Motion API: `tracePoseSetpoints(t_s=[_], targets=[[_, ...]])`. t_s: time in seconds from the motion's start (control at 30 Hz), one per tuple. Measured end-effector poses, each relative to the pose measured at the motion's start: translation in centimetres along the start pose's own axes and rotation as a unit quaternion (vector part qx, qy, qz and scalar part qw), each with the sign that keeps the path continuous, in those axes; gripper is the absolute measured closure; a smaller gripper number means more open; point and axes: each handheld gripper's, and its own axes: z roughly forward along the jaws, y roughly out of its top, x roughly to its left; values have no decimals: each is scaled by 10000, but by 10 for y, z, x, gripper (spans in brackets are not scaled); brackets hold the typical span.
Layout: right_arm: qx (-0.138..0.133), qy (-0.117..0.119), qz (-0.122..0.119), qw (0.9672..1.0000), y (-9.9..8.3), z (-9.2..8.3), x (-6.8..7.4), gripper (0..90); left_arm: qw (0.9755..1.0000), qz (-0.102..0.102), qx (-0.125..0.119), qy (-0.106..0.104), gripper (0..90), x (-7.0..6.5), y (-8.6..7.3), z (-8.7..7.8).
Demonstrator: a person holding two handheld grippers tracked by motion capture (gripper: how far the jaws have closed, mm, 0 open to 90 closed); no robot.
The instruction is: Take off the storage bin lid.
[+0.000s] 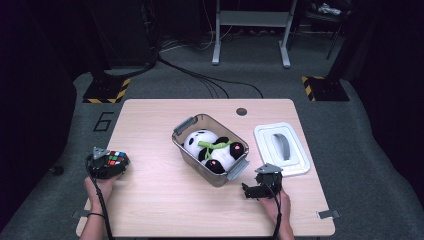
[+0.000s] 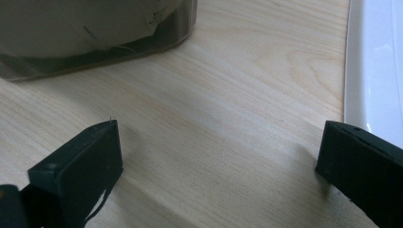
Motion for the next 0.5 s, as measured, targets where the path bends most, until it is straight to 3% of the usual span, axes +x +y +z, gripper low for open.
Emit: tracePoseSetpoints(t_s=[0.2, 0.5], targets=[[3, -3, 17, 10000, 0, 0, 0, 1, 10000, -78, -37, -49, 339, -2, 1, -1], [-16, -1, -19, 10000, 0, 0, 0, 1, 9998, 63, -101, -147, 339, -12, 12, -10]])
